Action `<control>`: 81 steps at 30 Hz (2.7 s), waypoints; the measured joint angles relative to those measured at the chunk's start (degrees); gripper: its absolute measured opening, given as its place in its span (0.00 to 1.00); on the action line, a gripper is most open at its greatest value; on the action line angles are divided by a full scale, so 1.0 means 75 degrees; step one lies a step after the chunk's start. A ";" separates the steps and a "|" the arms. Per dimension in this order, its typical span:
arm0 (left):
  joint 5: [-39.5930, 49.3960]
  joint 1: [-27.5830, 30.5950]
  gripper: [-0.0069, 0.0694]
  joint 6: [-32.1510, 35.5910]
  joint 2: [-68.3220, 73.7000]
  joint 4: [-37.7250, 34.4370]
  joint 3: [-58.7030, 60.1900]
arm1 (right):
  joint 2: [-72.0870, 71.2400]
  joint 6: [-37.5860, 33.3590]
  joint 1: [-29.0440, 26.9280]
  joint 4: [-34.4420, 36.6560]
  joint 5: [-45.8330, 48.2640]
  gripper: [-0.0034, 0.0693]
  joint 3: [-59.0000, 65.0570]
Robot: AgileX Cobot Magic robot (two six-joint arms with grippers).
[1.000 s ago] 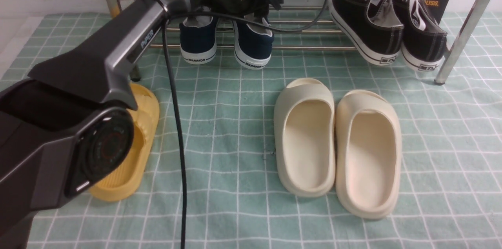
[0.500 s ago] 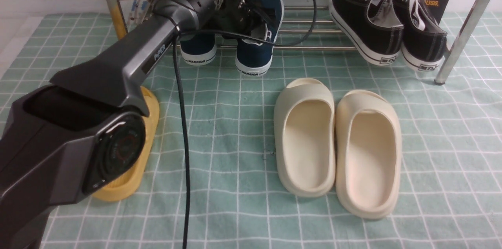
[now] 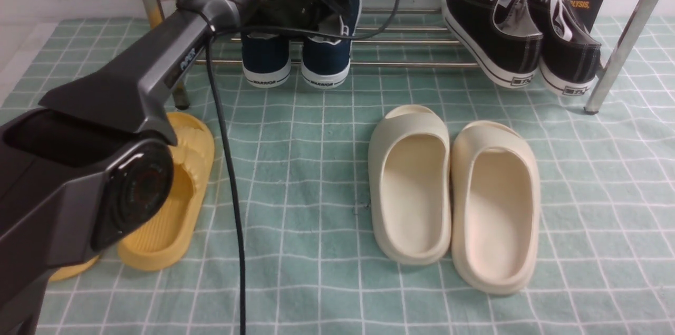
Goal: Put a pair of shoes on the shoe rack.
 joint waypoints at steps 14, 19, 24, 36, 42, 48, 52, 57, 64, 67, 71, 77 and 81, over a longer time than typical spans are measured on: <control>-0.0253 0.0017 0.34 0.0441 0.0114 -0.0267 0.0000 | 0.0000 0.0000 0.0000 0.0000 0.0000 0.39 0.0000; -0.0391 0.0001 0.58 0.0441 0.0098 -0.0404 -0.0007 | 0.0000 0.0000 0.0000 0.0000 0.0000 0.39 0.0000; 0.0416 -0.0007 0.67 0.0749 -0.0275 -0.0407 -0.0007 | 0.0000 0.0000 0.0000 0.0000 0.0000 0.39 0.0000; 0.2844 0.0001 0.38 0.2108 -0.1239 -0.0397 -0.0007 | 0.0000 0.0000 0.0000 0.0000 0.0000 0.39 0.0000; 0.3467 0.0001 0.15 0.2365 -0.1707 -0.0481 -0.0007 | 0.0000 0.0000 0.0000 0.0000 0.0000 0.39 0.0000; 0.3467 0.0001 0.07 0.2677 -0.2489 -0.0799 0.0219 | 0.0000 0.0000 0.0000 0.0000 0.0000 0.39 0.0000; 0.3450 0.0001 0.07 0.2706 -0.3337 -0.0860 0.0963 | 0.0000 0.0000 0.0000 0.0000 0.0000 0.39 0.0000; 0.2189 0.0001 0.07 0.2706 -0.5044 -0.0866 0.3082 | 0.0000 0.0000 0.0000 0.0000 0.0000 0.39 0.0000; -0.1951 0.0001 0.07 0.2706 -0.8707 -0.0721 0.8534 | 0.0000 0.0000 0.0000 0.0000 0.0000 0.39 0.0000; -0.3111 0.0001 0.07 0.2706 -0.9679 -0.0619 1.0064 | 0.0000 0.0000 0.0000 0.0000 0.0000 0.39 0.0000; -0.3950 0.0001 0.07 0.2706 -1.0973 -0.0575 1.1809 | 0.0000 0.0000 0.0000 0.0000 0.0000 0.39 0.0000; -0.4902 0.0001 0.07 0.2530 -1.3091 -0.0575 1.3463 | 0.0000 0.0000 0.0000 0.0000 0.0000 0.39 0.0000; -0.5472 0.0001 0.07 0.2530 -1.4765 -0.0575 1.4008 | 0.0000 0.0000 0.0000 0.0000 0.0000 0.39 0.0000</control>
